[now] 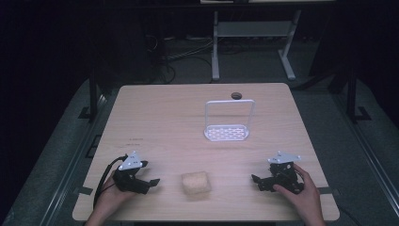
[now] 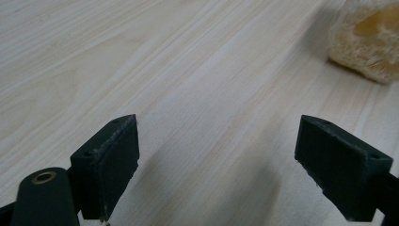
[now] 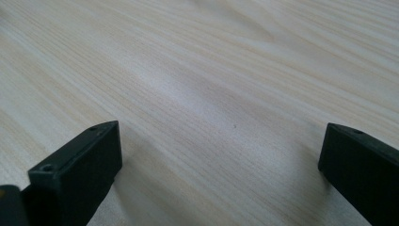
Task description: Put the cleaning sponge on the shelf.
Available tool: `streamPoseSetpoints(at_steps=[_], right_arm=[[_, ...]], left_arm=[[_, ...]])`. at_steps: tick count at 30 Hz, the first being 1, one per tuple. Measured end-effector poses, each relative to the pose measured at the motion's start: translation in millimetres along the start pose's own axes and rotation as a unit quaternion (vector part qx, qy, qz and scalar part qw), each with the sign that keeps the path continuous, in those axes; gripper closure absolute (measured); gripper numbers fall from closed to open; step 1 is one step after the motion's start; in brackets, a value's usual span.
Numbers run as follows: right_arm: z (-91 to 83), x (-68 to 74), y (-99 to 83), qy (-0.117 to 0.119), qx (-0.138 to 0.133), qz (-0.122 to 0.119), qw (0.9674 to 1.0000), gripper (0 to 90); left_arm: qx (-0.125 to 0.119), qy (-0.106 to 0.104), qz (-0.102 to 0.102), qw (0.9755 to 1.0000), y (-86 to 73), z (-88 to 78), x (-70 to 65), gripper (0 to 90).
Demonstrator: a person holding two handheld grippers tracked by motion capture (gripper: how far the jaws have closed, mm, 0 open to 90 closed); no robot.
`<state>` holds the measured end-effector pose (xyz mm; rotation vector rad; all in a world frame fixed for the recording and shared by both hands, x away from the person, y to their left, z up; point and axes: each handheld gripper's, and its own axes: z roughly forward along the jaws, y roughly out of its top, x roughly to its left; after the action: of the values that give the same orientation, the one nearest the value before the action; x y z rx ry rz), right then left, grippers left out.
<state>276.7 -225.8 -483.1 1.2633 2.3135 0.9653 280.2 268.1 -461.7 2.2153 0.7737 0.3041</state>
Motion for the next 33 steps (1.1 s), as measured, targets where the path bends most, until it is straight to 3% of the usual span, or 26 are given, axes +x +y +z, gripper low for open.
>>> streamPoseSetpoints(at_steps=[7, 33], right_arm=[[0.1, -0.1, 0.0, 0.0, 0.0, 0.0, 1.0, 0.0], [0.2, -0.3, 0.2, 0.0, -0.001, -0.002, 1.0, 0.0]], left_arm=[[-0.015, -0.011, -0.004, 0.9998, 10.8, -4.5, -7.4, 13.8], [-0.04, -0.063, 0.025, 0.9969, 48.9, -6.5, -36.7, 13.9]])
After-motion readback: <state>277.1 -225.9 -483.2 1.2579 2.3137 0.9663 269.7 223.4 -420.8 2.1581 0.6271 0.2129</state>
